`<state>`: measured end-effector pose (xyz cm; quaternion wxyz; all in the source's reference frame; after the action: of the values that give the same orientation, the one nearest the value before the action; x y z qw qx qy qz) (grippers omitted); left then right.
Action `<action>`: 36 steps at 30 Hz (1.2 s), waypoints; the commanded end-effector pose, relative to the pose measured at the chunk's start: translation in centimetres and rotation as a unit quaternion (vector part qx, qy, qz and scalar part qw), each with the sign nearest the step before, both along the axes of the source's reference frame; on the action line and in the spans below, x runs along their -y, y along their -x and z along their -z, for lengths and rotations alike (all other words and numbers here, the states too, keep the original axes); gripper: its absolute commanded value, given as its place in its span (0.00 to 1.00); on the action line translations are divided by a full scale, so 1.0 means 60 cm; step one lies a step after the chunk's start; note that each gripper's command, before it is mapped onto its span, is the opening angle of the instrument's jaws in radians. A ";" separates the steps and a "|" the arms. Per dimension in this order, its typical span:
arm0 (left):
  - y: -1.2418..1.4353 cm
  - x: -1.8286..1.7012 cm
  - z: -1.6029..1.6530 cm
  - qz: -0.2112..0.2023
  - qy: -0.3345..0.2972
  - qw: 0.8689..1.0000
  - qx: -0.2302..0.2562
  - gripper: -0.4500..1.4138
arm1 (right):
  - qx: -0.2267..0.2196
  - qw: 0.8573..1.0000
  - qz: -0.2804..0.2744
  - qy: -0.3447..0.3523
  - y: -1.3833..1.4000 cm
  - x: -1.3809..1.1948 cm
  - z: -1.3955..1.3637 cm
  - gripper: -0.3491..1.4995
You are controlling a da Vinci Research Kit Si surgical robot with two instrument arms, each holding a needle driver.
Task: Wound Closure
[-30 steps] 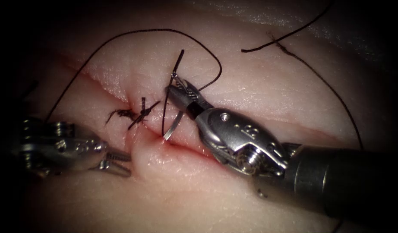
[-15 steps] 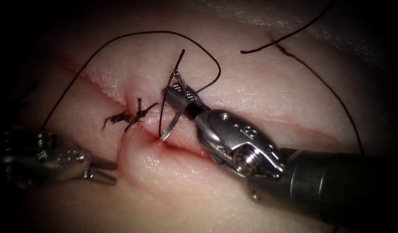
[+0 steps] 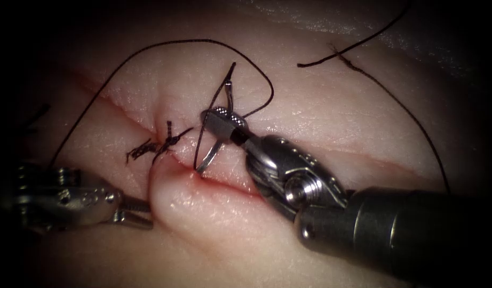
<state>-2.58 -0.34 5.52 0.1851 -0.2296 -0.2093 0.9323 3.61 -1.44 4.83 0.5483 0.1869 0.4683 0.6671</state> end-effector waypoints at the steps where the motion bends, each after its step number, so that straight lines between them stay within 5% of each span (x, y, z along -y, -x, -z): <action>1: 0.0008 0.0006 -0.0010 -0.001 0.000 1.000 0.000 0.35 | -0.006 1.000 -0.004 -0.007 -0.0015 0.0000 -0.0003 0.00; 12: 0.0002 0.0008 -0.0013 0.001 -0.001 1.000 0.000 0.36 | -0.044 0.997 -0.009 -0.066 -0.0036 0.0020 0.0012 0.00; 36: -0.0010 0.0011 -0.0021 0.000 0.000 1.000 0.001 0.36 | -0.146 0.972 -0.004 -0.183 -0.0115 0.0082 0.0126 0.00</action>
<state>-2.46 -0.37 5.59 0.1855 -0.2304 -0.2082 0.9323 4.23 -1.95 4.03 0.4186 0.3838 0.4120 0.7125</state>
